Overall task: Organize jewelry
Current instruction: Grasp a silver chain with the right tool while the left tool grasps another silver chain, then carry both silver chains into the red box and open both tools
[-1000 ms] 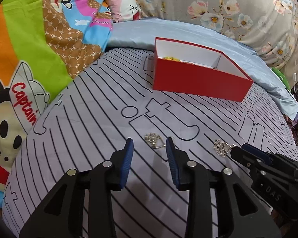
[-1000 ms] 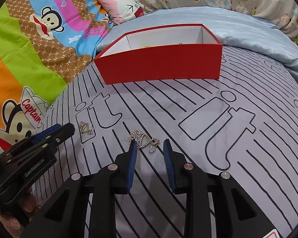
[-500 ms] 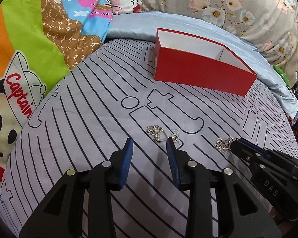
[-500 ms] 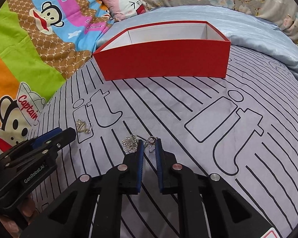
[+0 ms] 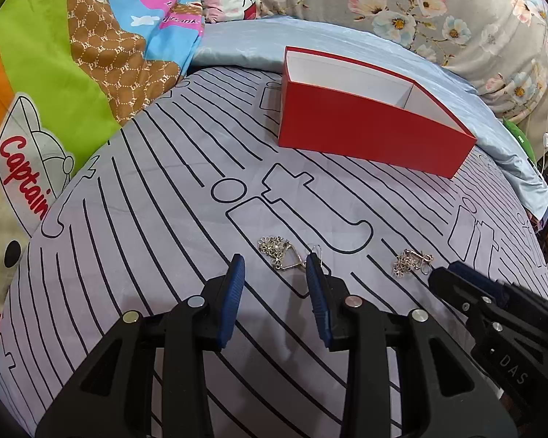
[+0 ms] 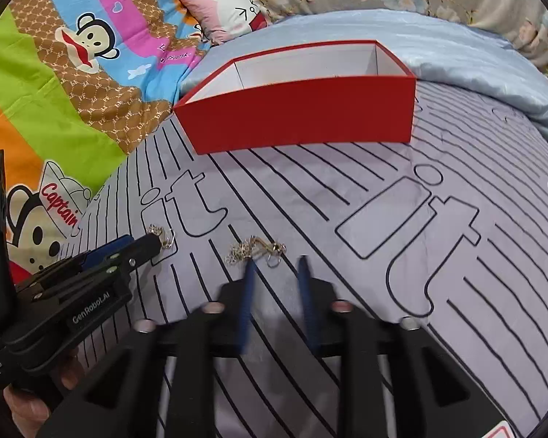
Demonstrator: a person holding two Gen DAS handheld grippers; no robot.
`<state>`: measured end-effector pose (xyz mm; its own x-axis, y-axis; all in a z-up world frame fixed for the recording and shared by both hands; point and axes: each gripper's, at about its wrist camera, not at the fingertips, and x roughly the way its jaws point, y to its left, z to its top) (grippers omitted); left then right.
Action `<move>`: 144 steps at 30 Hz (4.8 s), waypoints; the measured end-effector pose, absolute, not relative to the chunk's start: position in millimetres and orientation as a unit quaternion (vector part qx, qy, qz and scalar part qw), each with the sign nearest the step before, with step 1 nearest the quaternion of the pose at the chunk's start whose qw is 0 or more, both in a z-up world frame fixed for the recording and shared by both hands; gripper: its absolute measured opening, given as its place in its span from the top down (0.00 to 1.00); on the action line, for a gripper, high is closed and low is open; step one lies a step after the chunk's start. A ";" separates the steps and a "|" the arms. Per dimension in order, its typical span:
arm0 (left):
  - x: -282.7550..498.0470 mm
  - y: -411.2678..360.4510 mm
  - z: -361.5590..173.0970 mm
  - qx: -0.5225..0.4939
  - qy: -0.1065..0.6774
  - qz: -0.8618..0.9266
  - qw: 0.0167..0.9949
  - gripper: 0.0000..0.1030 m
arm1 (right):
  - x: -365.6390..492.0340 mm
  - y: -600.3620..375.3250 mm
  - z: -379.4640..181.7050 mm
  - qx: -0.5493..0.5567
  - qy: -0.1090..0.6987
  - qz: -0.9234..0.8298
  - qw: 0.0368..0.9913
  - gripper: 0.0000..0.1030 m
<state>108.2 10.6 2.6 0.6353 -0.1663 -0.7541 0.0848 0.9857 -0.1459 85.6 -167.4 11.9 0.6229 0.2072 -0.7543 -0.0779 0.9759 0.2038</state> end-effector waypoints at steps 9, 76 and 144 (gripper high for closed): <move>107.1 11.3 2.5 -0.048 0.422 -0.073 0.903 0.67 | 103.3 -151.8 8.6 0.043 0.435 0.079 0.896 0.71; 97.5 -1.1 88.4 -0.061 0.349 -0.159 0.921 1.00 | 71.9 -181.7 68.1 0.085 0.375 0.091 0.919 0.75; 300.6 -86.5 80.4 0.018 0.363 -0.094 0.927 0.81 | 270.2 -218.6 76.7 0.051 0.379 0.029 0.924 0.62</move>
<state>300.6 -86.5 80.4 0.7189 -0.1615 -0.6761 0.1872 0.9817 -0.0355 270.2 -218.6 76.7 0.7118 0.0926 -0.6963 -0.0147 0.9930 0.1170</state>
